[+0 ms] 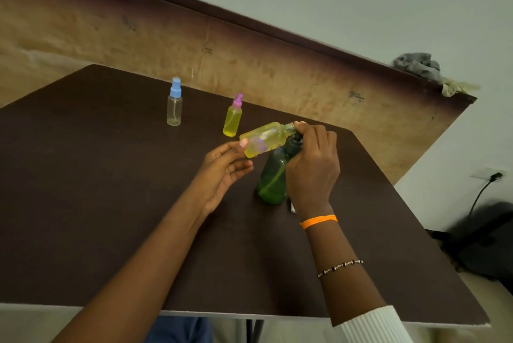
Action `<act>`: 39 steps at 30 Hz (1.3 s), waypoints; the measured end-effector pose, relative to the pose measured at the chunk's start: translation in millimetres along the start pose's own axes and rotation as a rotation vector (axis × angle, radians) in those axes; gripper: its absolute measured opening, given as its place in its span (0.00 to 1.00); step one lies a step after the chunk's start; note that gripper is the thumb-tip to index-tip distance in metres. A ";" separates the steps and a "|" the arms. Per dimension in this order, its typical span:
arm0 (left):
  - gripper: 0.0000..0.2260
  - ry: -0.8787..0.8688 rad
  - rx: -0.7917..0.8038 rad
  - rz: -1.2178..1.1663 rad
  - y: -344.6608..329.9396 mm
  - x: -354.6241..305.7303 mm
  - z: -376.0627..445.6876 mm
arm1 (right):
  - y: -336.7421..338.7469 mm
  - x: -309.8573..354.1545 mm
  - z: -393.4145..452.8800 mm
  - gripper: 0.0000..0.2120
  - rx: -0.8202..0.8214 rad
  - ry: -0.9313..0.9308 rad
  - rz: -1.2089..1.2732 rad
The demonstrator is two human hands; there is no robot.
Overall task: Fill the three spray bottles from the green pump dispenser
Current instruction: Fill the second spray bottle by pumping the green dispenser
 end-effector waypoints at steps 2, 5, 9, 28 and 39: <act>0.11 0.008 -0.002 -0.033 -0.9 0.6 -1.0 | 0.6 1.0 2.2 0.19 0.022 0.007 -0.019; 0.15 0.008 -0.005 -0.078 -2.9 -1.5 -3.8 | 3.8 3.8 8.7 0.19 0.058 0.015 -0.037; 0.11 0.020 -0.024 -0.103 -1.6 -1.1 -5.0 | 8.3 4.8 14.2 0.22 0.081 0.032 -0.045; 0.07 0.096 -0.027 -0.145 -8.2 7.5 -13.2 | 11.7 6.2 16.1 0.19 0.082 0.070 -0.069; 0.08 0.090 -0.018 -0.124 -6.0 10.4 -13.4 | 4.6 5.2 3.3 0.19 0.110 -0.009 -0.111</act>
Point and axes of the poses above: each hand's wrist, its own z-axis towards the middle knuckle, its own y-axis out of the back of the hand, x = y × z, the point moved 8 cm from there along z, towards the middle knuckle, and after that the axes turned 1 degree about z, right-handed, at the moved point
